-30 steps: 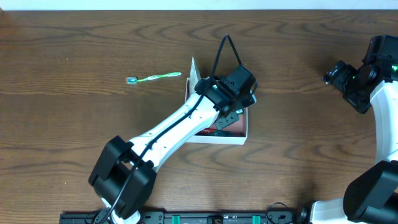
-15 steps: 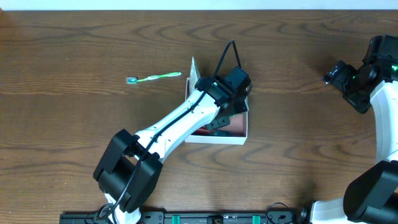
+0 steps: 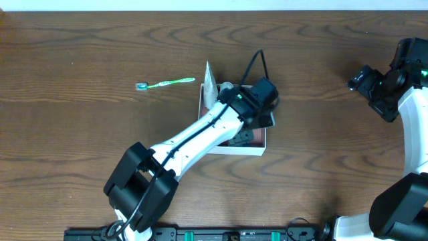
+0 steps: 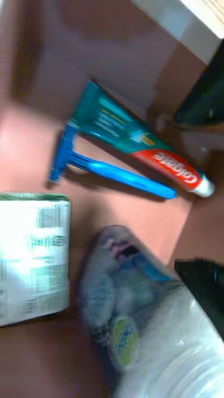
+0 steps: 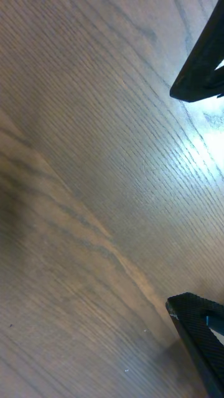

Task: Pack container
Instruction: 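Open the left gripper and move it back toward the green toothbrush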

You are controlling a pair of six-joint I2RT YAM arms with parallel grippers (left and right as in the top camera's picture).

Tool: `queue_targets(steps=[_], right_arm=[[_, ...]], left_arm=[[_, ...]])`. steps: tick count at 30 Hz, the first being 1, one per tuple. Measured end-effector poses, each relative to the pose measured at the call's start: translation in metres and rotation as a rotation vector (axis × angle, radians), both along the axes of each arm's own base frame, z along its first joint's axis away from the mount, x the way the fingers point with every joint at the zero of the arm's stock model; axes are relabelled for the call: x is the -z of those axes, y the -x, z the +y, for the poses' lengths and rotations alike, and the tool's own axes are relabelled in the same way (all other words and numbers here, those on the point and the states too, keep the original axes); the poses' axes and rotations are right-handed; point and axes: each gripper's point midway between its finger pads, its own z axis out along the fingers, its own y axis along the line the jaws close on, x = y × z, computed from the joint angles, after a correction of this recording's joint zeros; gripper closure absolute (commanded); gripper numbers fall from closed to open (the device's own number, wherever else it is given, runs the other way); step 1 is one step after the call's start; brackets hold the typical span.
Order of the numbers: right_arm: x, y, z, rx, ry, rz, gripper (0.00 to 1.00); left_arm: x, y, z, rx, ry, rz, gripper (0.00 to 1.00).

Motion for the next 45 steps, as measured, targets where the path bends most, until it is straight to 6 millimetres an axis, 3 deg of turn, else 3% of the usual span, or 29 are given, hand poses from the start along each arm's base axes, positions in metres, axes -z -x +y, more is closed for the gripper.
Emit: queue_targets(steps=[7,12,18,22,23,26,28,31,35,38,45], right_arm=[[0.0,0.0,0.0,0.0,0.0,0.0,0.01],[0.0,0.0,0.0,0.0,0.0,0.0,0.01],[0.0,0.0,0.0,0.0,0.0,0.0,0.01],[0.0,0.0,0.0,0.0,0.0,0.0,0.01],[0.0,0.0,0.0,0.0,0.0,0.0,0.01],[0.0,0.0,0.0,0.0,0.0,0.0,0.01],[0.0,0.0,0.0,0.0,0.0,0.0,0.01],[0.0,0.0,0.0,0.0,0.0,0.0,0.01],[0.0,0.0,0.0,0.0,0.0,0.0,0.01],[0.0,0.0,0.0,0.0,0.0,0.0,0.01],[0.0,0.0,0.0,0.0,0.0,0.0,0.01]], left_arm=[[-0.047,-0.002,-0.035,0.001,0.148,-0.109,0.27],[-0.1,-0.003,-0.037,-0.06,0.29,-0.194,0.26],[-0.173,-0.002,-0.027,-0.227,0.522,-0.289,0.16],[-0.232,-0.015,0.013,-0.432,0.695,-0.386,0.13],[-0.245,-0.021,0.029,-0.492,0.732,-0.413,0.07],[-0.28,-0.037,0.088,-0.72,0.837,-0.506,0.02],[-0.291,-0.051,0.131,-0.877,0.868,-0.565,0.01],[-0.294,-0.068,0.186,-1.102,0.912,-0.611,0.02],[-0.272,-0.094,0.227,-1.291,0.925,-0.571,0.02],[-0.238,-0.114,0.232,-1.357,0.896,-0.474,0.02],[-0.149,-0.156,0.216,-1.479,0.817,-0.267,0.02]])
